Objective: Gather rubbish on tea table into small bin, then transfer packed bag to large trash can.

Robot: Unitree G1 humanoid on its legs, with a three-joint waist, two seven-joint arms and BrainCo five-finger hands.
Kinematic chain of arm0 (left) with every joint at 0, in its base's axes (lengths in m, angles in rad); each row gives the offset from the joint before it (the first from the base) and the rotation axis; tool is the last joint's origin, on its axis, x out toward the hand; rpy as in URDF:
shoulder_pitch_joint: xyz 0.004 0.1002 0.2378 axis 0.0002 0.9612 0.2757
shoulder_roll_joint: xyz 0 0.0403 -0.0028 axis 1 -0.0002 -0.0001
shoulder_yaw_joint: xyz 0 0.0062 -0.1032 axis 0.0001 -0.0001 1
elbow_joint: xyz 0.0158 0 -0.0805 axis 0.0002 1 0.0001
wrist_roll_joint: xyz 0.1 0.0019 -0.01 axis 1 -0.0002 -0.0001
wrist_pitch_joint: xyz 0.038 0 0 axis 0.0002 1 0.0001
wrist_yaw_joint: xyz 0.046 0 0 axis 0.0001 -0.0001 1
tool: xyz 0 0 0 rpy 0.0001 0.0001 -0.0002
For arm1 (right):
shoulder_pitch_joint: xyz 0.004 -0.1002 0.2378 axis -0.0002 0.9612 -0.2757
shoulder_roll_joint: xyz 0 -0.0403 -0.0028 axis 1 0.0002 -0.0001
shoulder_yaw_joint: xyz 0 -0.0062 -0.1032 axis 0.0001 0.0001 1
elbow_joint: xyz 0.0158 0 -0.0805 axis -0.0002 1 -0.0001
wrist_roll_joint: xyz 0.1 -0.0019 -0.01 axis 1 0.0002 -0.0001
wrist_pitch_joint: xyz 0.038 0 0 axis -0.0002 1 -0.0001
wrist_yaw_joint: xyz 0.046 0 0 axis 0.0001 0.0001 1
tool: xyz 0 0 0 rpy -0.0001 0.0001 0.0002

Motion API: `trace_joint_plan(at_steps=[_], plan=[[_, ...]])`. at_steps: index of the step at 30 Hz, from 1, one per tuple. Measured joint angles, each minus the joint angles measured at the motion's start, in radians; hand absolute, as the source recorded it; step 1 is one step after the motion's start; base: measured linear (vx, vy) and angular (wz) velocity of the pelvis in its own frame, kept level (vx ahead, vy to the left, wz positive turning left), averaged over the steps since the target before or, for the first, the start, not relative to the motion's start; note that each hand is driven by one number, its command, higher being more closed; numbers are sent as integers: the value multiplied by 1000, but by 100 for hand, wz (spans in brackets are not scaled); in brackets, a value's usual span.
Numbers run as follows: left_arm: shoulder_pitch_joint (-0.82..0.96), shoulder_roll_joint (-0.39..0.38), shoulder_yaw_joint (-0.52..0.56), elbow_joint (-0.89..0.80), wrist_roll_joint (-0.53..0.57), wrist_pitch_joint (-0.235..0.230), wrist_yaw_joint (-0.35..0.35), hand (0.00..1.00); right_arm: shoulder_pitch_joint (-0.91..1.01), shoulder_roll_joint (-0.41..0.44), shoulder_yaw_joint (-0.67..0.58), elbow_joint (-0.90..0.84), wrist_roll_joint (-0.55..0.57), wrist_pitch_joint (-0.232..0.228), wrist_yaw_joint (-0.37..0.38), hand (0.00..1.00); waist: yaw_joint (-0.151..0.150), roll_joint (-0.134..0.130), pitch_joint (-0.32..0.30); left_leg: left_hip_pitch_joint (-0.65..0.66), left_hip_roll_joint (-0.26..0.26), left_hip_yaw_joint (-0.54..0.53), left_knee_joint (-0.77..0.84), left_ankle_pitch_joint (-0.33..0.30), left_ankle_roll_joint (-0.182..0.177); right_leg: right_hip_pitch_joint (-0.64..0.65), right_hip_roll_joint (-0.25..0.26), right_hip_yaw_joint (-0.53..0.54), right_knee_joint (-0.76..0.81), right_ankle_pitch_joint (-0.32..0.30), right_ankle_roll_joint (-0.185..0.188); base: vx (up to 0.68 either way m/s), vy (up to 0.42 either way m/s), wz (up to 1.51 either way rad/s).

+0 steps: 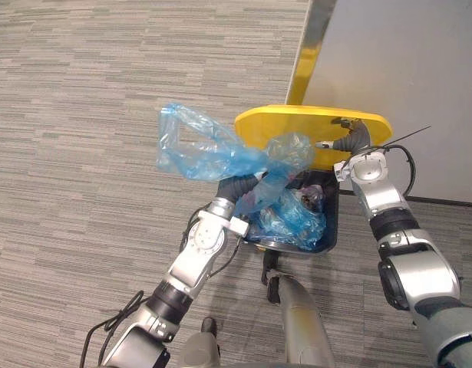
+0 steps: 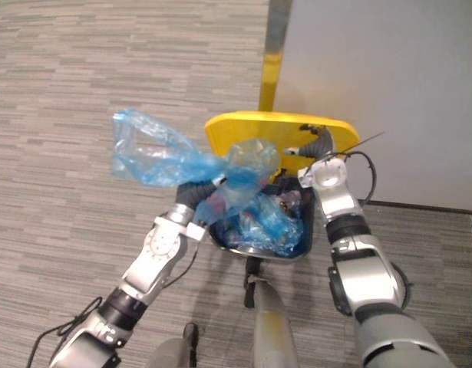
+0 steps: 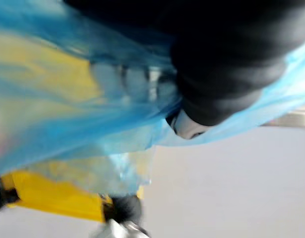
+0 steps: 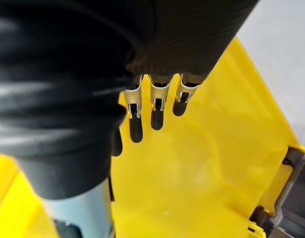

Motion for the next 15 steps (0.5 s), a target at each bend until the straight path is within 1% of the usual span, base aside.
trace_joint_plan(at_steps=[2, 3, 4, 5, 6, 7, 9, 10, 12, 14, 15], plan=[[-54, -1, 0, 91, 23, 27, 4, 100, 1, 0, 13, -43, 0, -4, 0, 0, -5, -1, 0, -16, 0, 17, -6, 0, 0, -27, 4, 11, 4, -1, 2, -18, -18, -12], [-91, -3, -4, 145, 32, 35, 7, 100, 0, -1, 19, -79, 0, -10, -1, 0, -6, -2, 0, -31, 1, 34, -10, 2, -3, -52, 8, 18, 7, -2, 3, 3, -24, -13], [-101, -4, -7, 160, 35, 37, 9, 100, 1, -1, 19, -87, 0, -14, -2, 0, -6, -2, 0, -35, 2, 40, -11, 3, -5, -59, 9, 18, 8, -2, 3, 39, -46, -15], [-146, -13, -17, 227, 57, 58, 22, 100, 1, -1, 21, -118, 1, -15, -4, 0, -7, -2, 1, -47, 10, 54, -9, 7, -13, -81, 14, 19, 16, -1, 2, 37, -35, -8], [-160, -18, -19, 249, 65, 63, 22, 100, 1, -1, 22, -124, 1, -15, -4, 0, -7, -3, 1, -46, 12, 56, -9, 7, -14, -85, 14, 19, 20, 0, 0, 96, -47, -8], [-190, -32, -28, 297, 77, 77, 22, 100, 2, 3, 29, -130, 1, -15, -5, 0, -11, -3, 1, -44, 23, 76, -7, 11, -23, -88, 18, 17, 26, -1, 0, 75, -28, -2], [-213, -55, -29, 331, 94, 86, 21, 100, 3, 13, 30, -140, 1, -15, -7, 0, -14, -6, 3, -46, 29, 95, -2, 10, -28, -93, 19, 17, 31, -3, 3, 58, -28, -4], [-232, -76, -28, 354, 107, 93, 21, 100, 5, 23, 30, -151, 1, -15, -13, 0, -14, -7, 4, -53, 36, 126, 11, 6, -35, -100, 18, 20, 35, -5, 5, 11, -15, -5], [-261, -103, -27, 402, 116, 96, 21, 100, 6, 36, 30, -157, 1, -15, -18, 0, -15, -9, 4, -71, 43, 149, 38, -2, -47, -107, 14, 22, 41, -11, 10, 0, 0, 0], [-283, -121, -26, 449, 134, 98, 21, 100, 6, 58, 29, -177, 1, -15, -22, 0, -20, -11, 5, -88, 53, 166, 53, -10, -50, -118, 15, 23, 41, -15, 14, 0, 0, 0], [-292, -128, -26, 471, 146, 100, 20, 0, 6, 70, 29, -191, 1, -15, -26, 0, -22, -13, 6, -94, 60, 183, 53, -13, -54, -127, 16, 22, 42, -18, 10, 17, -33, 0]])
